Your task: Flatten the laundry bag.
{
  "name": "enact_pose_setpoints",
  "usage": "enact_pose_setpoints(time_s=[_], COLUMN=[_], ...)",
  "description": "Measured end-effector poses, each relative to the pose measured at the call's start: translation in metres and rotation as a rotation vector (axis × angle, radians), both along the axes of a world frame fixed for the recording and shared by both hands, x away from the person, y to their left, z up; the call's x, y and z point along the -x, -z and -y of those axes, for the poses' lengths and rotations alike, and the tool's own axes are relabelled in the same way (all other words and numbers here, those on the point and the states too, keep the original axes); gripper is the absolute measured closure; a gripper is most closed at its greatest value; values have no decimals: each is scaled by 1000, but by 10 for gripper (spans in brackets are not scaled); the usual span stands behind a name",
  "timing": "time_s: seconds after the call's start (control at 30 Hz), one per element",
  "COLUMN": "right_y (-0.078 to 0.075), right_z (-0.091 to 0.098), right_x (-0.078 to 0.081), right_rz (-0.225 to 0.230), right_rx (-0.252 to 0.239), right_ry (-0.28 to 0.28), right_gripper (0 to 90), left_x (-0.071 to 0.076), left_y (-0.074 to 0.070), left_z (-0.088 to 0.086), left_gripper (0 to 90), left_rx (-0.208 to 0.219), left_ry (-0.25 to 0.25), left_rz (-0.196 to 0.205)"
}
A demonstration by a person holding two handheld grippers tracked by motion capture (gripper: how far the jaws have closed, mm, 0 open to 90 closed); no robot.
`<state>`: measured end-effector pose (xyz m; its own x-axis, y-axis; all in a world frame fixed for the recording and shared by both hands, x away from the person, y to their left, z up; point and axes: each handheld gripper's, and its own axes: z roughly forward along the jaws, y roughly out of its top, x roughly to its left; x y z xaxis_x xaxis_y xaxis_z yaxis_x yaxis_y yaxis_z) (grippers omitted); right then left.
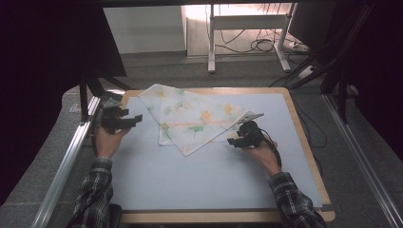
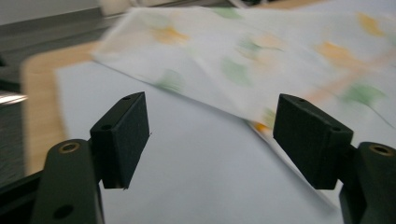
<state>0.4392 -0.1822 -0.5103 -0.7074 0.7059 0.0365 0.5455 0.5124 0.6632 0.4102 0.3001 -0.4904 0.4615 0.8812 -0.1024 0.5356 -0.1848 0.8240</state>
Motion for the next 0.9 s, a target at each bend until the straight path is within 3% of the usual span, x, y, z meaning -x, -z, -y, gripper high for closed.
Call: enact_pose_setpoints(time_s=[0.03,0.07,0.1,0.2,0.3,0.33,0.37,0.4,0.5,0.53,0.57,0.67,0.73,0.83,0.87,0.9], right_y=[0,-5,-7,-11,-13,-14,-14,-15,-14,-12,-11,-6,-2,2,2,2], right_z=[0,5,8,28,44,59,59,68,76,82,83,82,79,73,71,71], right_x=[0,0,-1,-5,-7,-9,-9,-9,-10,-11,-11,-14,-16,-16,-15,-15], right_rz=[0,18,22,32,40,48,48,62,66,51,44,36,27,9,-2,-2], right_rx=[0,-2,-4,12,16,22,22,40,37,16,13,33,55,79,69,69], right_ry=[0,6,15,88,136,186,186,221,247,266,269,270,259,267,278,278], right_gripper=[415,426,443,492,498,487,487,457,439,433,428,423,440,604,662,662], left_x=[0,8,13,21,22,19,19,16,13,9,8,6,7,8,9,9], left_y=[0,7,12,21,24,27,27,30,33,38,41,45,48,50,50,50], left_z=[0,9,16,35,44,53,53,62,69,77,80,87,87,85,85,85], left_gripper=[279,298,311,410,485,491,490,490,474,474,475,498,548,662,688,725], left_rx=[0,0,-8,-67,-59,-19,-19,-42,-79,-133,-143,-234,-208,-145,-139,-139], left_ry=[0,62,91,151,169,182,182,183,177,163,165,150,149,131,128,128], left_rz=[0,-14,-21,-59,-91,-110,-110,-116,-120,-126,-134,-140,-147,-176,-178,-178])
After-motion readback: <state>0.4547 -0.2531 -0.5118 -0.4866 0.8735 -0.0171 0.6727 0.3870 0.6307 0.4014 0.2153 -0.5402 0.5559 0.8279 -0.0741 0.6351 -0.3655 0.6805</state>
